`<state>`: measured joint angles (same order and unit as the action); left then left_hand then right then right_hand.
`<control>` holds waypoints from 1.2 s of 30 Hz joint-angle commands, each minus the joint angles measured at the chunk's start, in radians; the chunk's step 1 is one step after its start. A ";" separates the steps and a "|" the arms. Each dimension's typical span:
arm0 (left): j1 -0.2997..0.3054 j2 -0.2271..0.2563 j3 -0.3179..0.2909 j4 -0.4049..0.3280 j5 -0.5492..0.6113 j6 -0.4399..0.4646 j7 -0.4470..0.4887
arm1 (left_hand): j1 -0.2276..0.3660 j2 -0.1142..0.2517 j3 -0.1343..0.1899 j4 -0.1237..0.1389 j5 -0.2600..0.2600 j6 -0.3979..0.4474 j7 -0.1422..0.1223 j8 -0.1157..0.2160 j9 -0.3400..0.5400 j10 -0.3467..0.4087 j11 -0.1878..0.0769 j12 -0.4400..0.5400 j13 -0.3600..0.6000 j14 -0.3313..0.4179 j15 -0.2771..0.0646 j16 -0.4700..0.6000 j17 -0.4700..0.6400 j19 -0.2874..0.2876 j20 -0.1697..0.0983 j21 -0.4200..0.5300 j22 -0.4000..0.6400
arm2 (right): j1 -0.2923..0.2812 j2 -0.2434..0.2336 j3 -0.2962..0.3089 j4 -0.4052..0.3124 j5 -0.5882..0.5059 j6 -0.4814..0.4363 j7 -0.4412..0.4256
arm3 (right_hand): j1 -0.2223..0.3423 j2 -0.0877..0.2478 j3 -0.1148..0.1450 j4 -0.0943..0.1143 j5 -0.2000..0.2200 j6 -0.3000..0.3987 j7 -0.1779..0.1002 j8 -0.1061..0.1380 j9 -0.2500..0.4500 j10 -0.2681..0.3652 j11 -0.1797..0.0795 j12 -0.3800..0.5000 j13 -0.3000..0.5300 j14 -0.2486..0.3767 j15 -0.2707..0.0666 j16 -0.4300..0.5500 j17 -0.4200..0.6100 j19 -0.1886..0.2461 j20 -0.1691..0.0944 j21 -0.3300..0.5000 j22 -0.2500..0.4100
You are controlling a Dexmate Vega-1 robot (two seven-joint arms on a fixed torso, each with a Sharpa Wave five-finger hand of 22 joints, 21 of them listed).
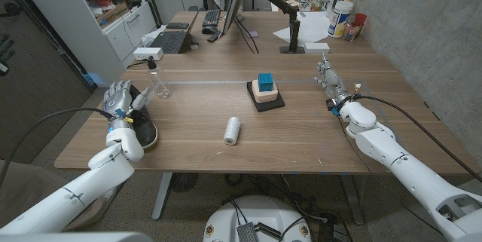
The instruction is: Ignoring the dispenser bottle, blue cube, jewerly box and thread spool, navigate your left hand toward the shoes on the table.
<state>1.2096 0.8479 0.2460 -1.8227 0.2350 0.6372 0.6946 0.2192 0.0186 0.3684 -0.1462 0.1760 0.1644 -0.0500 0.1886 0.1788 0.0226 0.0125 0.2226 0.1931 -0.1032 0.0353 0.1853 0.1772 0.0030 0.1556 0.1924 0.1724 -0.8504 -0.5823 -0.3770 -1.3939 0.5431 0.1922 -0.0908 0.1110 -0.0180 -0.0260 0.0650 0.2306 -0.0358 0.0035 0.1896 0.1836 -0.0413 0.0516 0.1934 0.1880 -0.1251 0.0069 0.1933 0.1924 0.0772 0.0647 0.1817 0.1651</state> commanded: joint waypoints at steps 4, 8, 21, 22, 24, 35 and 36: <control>-0.023 0.000 0.027 0.027 -0.016 0.001 0.002 | 0.010 0.002 0.005 0.000 -0.001 0.000 0.001 0.000 0.003 -0.005 0.005 -0.003 0.005 -0.010 0.000 -0.001 0.003 -0.005 -0.002 -0.001 0.003 | 0.007 0.001 -0.004 0.012 -0.007 0.003 0.001 | -0.012 -0.002 -0.007 0.002 0.003 -0.006 0.002 0.005 0.004 -0.006 0.002 0.004 0.003 -0.009 0.002 0.003 0.002 -0.005 0.001 0.003 0.004; -0.023 0.003 0.029 0.025 -0.019 0.003 0.003 | 0.011 0.003 0.006 0.000 -0.001 0.000 0.000 0.000 0.003 -0.005 0.005 -0.003 0.005 -0.010 0.000 -0.001 0.002 -0.005 -0.002 -0.001 0.002 | 0.007 0.002 -0.004 0.013 -0.005 0.003 0.001 | -0.013 -0.003 -0.009 0.002 0.003 -0.006 0.002 0.005 0.004 -0.007 -0.001 0.003 0.003 -0.009 0.002 0.003 0.002 -0.005 0.001 0.003 0.004; -0.025 0.004 0.041 0.022 -0.027 0.008 0.007 | 0.013 0.003 0.006 0.000 -0.001 0.001 0.000 0.000 0.003 -0.005 0.002 -0.003 0.005 -0.010 0.000 -0.001 0.002 -0.004 -0.001 0.000 0.002 | 0.001 -0.001 0.001 0.009 0.001 0.002 0.001 | -0.015 -0.004 -0.012 0.003 0.003 -0.006 0.002 0.005 0.004 -0.007 0.000 0.004 0.003 -0.010 0.002 0.003 0.002 -0.005 0.000 0.004 0.004; -0.022 0.003 0.039 0.017 -0.027 0.012 0.011 | 0.013 0.003 0.006 0.000 -0.001 0.001 0.000 0.000 0.003 -0.005 0.002 -0.003 0.005 -0.010 0.000 -0.001 0.002 -0.004 -0.001 0.000 0.002 | 0.000 -0.003 0.000 0.009 0.000 0.005 0.004 | -0.015 -0.004 -0.012 0.003 0.003 -0.006 0.002 0.005 0.004 -0.007 0.000 0.003 0.003 -0.009 0.002 0.003 0.002 -0.005 0.000 0.004 0.004; -0.023 0.004 0.039 0.017 -0.027 0.012 0.012 | 0.013 0.003 0.007 0.000 -0.001 0.001 0.000 0.000 0.003 -0.005 0.002 -0.003 0.005 -0.010 -0.001 -0.001 0.002 -0.004 -0.001 0.000 0.002 | 0.000 -0.003 0.000 0.009 0.000 0.006 0.004 | -0.015 -0.003 -0.012 0.003 0.004 -0.006 0.002 0.005 0.004 -0.008 0.000 0.003 0.003 -0.009 0.002 0.003 0.002 -0.005 0.001 0.004 0.004; -0.009 0.007 0.031 0.014 -0.037 0.010 0.018 | 0.015 0.003 0.007 0.000 -0.001 0.000 0.001 0.000 0.003 -0.004 0.004 -0.003 0.005 -0.011 0.000 -0.001 0.002 -0.005 0.000 -0.001 0.002 | -0.009 -0.004 0.001 -0.004 0.001 -0.001 -0.002 | -0.015 -0.002 -0.013 0.003 0.004 -0.007 0.003 0.005 0.004 -0.007 0.000 0.004 0.003 -0.009 0.003 0.004 0.002 -0.005 0.001 0.004 0.004; -0.009 0.008 0.031 0.014 -0.037 0.010 0.018 | 0.015 0.003 0.007 0.000 -0.001 0.001 0.001 0.000 0.003 -0.004 0.003 -0.003 0.005 -0.010 0.000 -0.001 0.002 -0.004 0.000 0.000 0.002 | -0.009 -0.004 0.001 -0.004 0.001 -0.001 -0.002 | -0.015 -0.002 -0.013 0.003 0.004 -0.007 0.003 0.005 0.004 -0.008 0.000 0.003 0.003 -0.009 0.002 0.003 0.002 -0.005 0.001 0.004 0.004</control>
<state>1.1921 0.8521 0.2825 -1.8068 0.2057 0.6478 0.7062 0.2232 0.0226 0.3683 -0.1462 0.1760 0.1644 -0.0500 0.1886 0.1788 0.0226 0.0124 0.2226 0.1931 -0.1031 0.0353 0.1852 0.1773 0.0030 0.1557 0.1925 0.1724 -0.8522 -0.5842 -0.3779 -1.3868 0.5428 0.1950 -0.0883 0.1002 -0.0205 -0.0343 0.0650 0.2306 -0.0358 0.0036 0.1896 0.1836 -0.0413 0.0517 0.1934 0.1879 -0.1288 0.0106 0.1933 0.1931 0.0740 0.0679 0.1817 0.1651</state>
